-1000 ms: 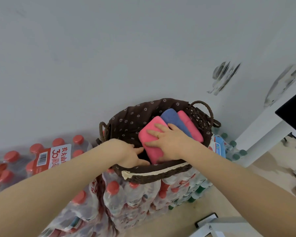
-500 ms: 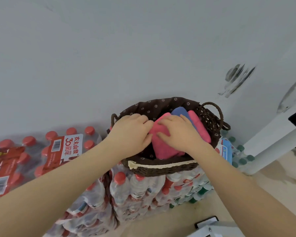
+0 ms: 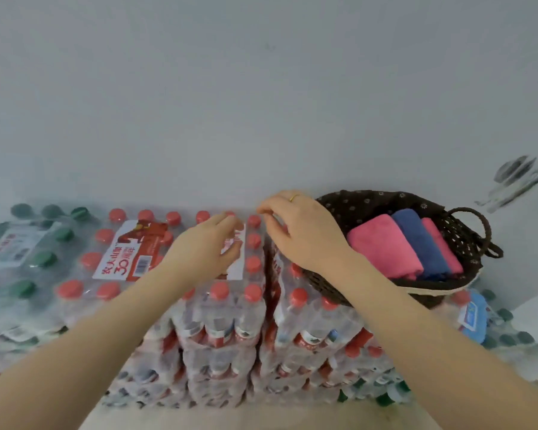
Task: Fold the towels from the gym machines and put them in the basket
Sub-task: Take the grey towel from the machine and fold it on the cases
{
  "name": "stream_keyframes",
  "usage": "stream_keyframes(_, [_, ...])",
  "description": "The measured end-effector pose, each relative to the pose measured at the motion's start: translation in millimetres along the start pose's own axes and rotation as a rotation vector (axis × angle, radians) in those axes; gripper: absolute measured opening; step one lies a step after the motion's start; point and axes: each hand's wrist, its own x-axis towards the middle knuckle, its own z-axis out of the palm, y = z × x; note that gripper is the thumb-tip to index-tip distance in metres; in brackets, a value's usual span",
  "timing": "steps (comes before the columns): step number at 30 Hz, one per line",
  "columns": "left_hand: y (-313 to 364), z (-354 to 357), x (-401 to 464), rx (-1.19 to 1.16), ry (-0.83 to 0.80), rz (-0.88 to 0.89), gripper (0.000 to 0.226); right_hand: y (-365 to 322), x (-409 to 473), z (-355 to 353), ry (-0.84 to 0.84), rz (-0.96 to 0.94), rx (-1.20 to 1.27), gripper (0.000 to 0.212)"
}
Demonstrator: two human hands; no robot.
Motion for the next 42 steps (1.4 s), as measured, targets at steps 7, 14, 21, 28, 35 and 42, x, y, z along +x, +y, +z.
stream_keyframes(7, [-122.4,-63.4,-187.7,0.003,-0.039,-0.444,0.028,-179.7,21.6,105.3,-0.376,-0.275,0.125,0.025])
stream_keyframes(14, [-201.2,-145.3,-440.6,0.055,0.098,-0.956,0.030,-399.9,10.9,231.1,-0.674,-0.572,0.189,0.025])
stream_keyframes(21, [-204.0,-196.8,-648.1,0.034,0.330,-1.406,0.028,-604.9,-43.7,313.4,-0.893,-0.955,0.257,0.027])
stream_keyframes(28, [-201.3,-219.2,-780.6,-0.093,0.670,-1.745,0.026,-754.8,-85.6,368.7,-1.080,-1.260,0.223,0.026])
stream_keyframes(35, [-238.8,-269.0,-905.2,-0.067,0.775,-1.928,0.017,-937.7,-95.5,422.1,-1.118,-1.435,0.228,0.020])
stream_keyframes(42, [-279.9,-327.6,-1020.9,-0.045,0.885,-2.048,0.016,-1110.3,-127.3,460.4,-1.120,-1.614,0.244,0.026])
